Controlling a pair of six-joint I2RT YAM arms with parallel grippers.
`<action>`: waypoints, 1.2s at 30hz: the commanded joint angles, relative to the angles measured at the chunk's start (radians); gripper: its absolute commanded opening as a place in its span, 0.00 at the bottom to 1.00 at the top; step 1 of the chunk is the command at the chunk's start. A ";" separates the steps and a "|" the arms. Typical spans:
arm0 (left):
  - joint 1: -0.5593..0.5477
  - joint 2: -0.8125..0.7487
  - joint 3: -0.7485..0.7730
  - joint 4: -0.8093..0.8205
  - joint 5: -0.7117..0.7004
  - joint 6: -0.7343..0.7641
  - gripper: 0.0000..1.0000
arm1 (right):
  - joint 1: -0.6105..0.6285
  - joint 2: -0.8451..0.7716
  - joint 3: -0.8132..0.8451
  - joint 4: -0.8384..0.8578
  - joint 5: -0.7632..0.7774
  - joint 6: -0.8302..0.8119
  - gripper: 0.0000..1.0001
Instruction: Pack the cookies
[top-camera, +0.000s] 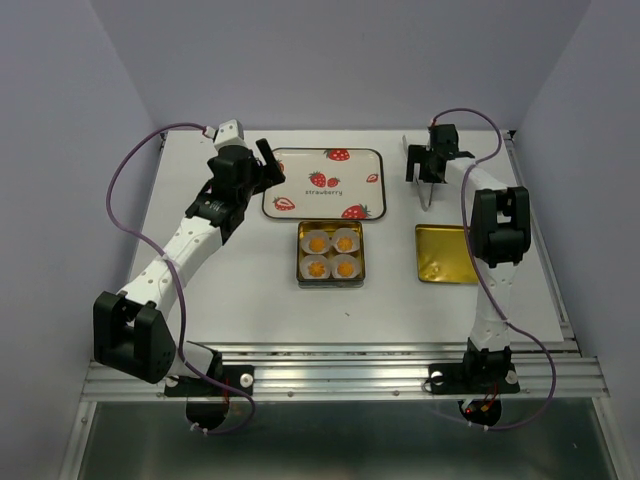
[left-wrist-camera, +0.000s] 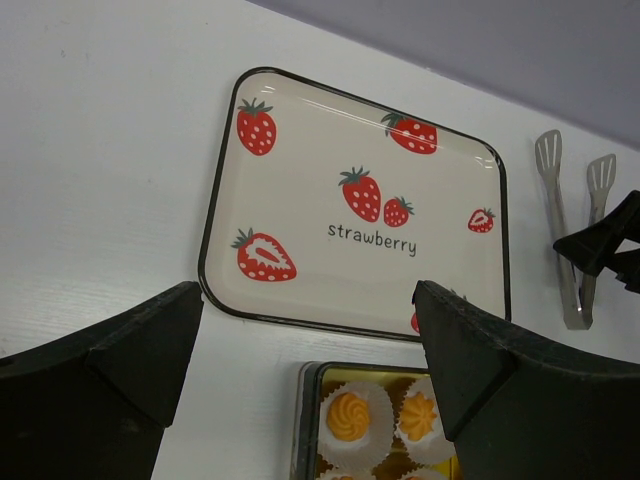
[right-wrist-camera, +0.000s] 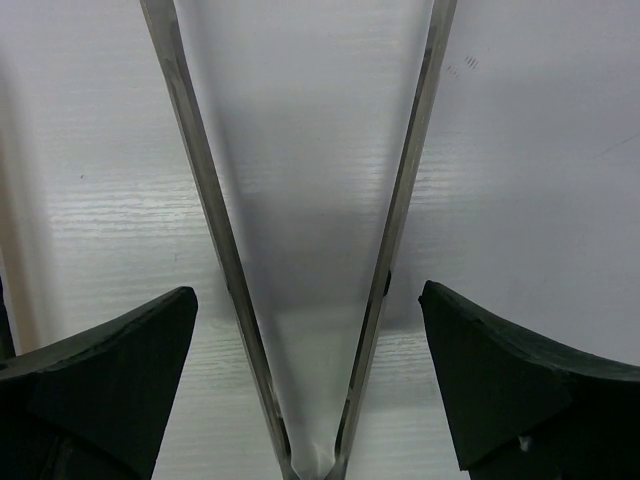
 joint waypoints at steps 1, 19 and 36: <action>0.001 -0.019 0.050 0.022 -0.002 0.010 0.99 | 0.001 -0.075 0.017 0.038 0.002 0.012 1.00; 0.001 -0.026 0.070 0.022 0.027 0.012 0.99 | -0.028 -0.402 -0.229 -0.047 -0.009 0.070 1.00; 0.001 0.007 0.073 0.051 0.134 0.087 0.99 | -0.256 -0.681 -0.640 -0.207 0.011 -0.077 1.00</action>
